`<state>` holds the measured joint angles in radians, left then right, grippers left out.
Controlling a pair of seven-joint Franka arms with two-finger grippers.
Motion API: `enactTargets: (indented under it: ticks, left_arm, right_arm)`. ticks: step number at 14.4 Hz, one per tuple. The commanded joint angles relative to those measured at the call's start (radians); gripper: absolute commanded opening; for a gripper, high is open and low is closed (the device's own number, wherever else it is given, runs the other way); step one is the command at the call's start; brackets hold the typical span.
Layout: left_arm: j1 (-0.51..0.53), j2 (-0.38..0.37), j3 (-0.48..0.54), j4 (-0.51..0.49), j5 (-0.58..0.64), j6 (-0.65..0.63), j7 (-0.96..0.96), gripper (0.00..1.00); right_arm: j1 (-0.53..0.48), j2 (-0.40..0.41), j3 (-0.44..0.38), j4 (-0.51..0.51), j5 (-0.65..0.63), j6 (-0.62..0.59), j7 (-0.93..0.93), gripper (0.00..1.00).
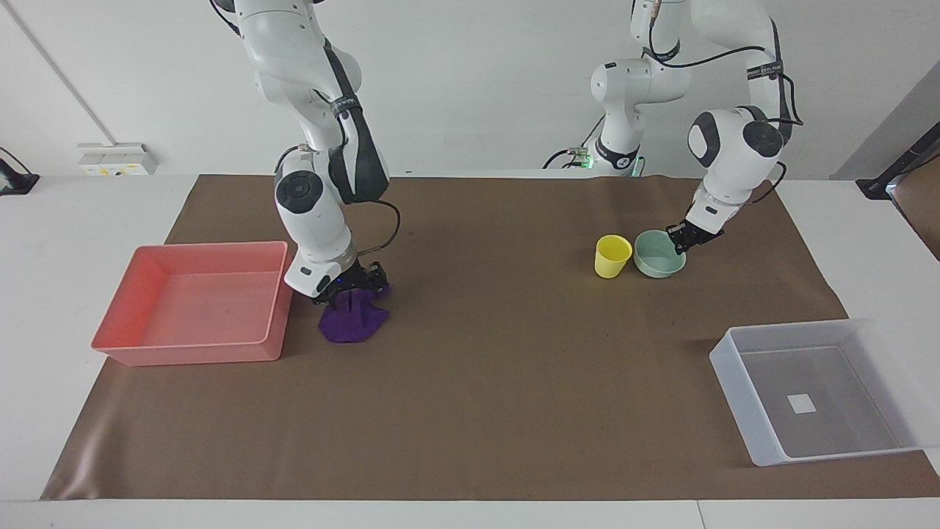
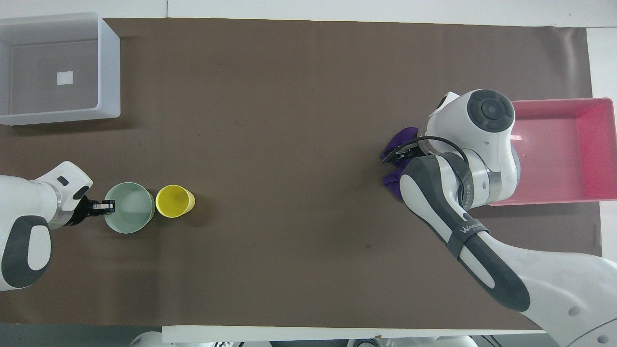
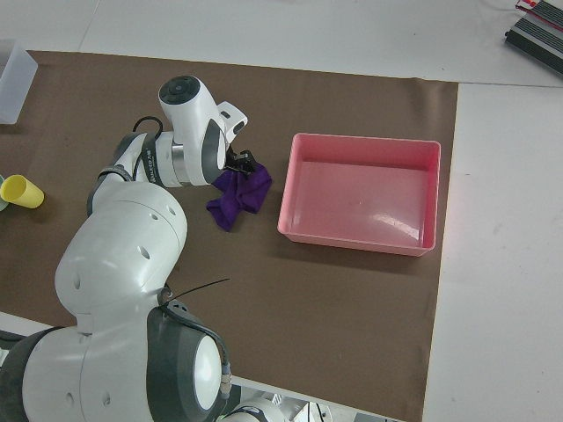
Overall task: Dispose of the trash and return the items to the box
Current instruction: 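Grasp the green bowl with the left gripper while the right gripper grasps the cloth, then place the bowl in the white bin while the right gripper carries the cloth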
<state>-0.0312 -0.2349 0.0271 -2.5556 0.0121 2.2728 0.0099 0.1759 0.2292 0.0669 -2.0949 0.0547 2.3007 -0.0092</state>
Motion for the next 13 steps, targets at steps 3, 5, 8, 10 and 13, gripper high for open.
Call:
enactTargets:
  ticks: [3,5,8,10,13]
  left_arm:
    - [0.007,0.064,0.014,0.471,0.006,-0.479,-0.016,0.0]
    - [0.066,0.196,0.017,0.712,-0.018,-0.523,-0.018,0.0]
    - [0.161,0.43,0.017,0.932,-0.084,-0.386,-0.022,0.0]
    - [0.198,0.588,0.017,1.079,-0.133,-0.285,-0.024,0.0]
    - [0.203,0.733,0.017,1.135,-0.139,-0.13,-0.03,0.0]
  right_arm:
    - [-0.01,0.004,-0.001,-0.031,0.007,0.023,0.017,0.33]
    - [-0.01,0.002,-0.001,-0.03,0.007,0.022,0.018,0.13]
    - [-0.01,-0.005,-0.002,0.004,-0.007,-0.004,0.017,0.0]
    - [-0.013,-0.021,-0.007,0.064,-0.007,-0.082,0.018,0.0]
    - [-0.047,-0.04,-0.009,0.156,-0.009,-0.209,0.018,0.0]
